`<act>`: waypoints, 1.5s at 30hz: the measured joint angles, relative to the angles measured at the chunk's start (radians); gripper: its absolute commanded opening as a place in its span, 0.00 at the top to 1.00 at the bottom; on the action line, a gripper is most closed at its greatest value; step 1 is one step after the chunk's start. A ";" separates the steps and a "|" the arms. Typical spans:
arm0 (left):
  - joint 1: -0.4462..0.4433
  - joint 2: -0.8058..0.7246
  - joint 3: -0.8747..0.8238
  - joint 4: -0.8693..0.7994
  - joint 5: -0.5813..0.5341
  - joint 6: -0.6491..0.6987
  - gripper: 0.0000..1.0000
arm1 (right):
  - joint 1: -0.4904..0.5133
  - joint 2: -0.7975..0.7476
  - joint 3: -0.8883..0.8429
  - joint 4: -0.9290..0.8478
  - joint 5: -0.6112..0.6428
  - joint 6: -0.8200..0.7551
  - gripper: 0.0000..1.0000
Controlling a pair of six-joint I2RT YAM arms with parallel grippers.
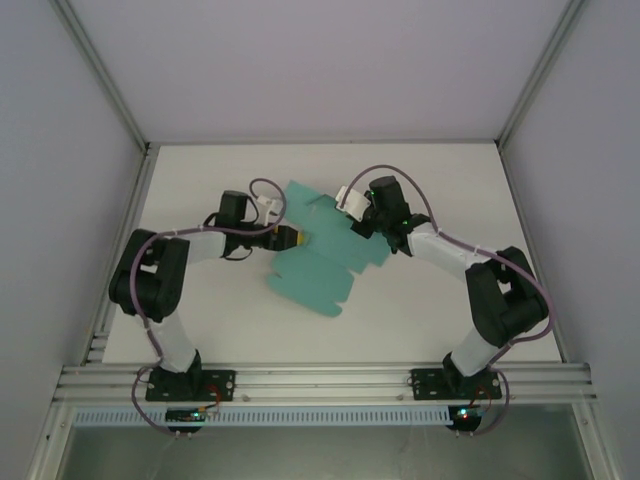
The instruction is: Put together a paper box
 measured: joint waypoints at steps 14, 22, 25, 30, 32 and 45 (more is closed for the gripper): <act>-0.014 0.063 -0.013 0.246 0.044 -0.175 1.00 | -0.004 0.000 0.000 0.008 0.014 0.011 1.00; -0.042 0.061 0.027 0.069 -0.156 -0.351 1.00 | 0.088 -0.056 -0.043 0.016 0.124 -0.079 1.00; -0.044 0.061 0.054 0.001 -0.220 -0.467 1.00 | 0.176 -0.094 -0.066 0.003 0.203 -0.139 1.00; -0.047 0.059 0.072 -0.088 -0.278 -0.604 0.90 | 0.290 -0.106 -0.105 0.000 0.323 -0.197 1.00; -0.056 0.057 0.080 -0.131 -0.300 -0.620 0.87 | 0.314 -0.106 -0.115 0.006 0.369 -0.212 1.00; -0.008 -0.271 0.007 -0.425 -0.591 -0.396 0.00 | 0.235 -0.093 -0.105 0.038 0.378 -0.331 1.00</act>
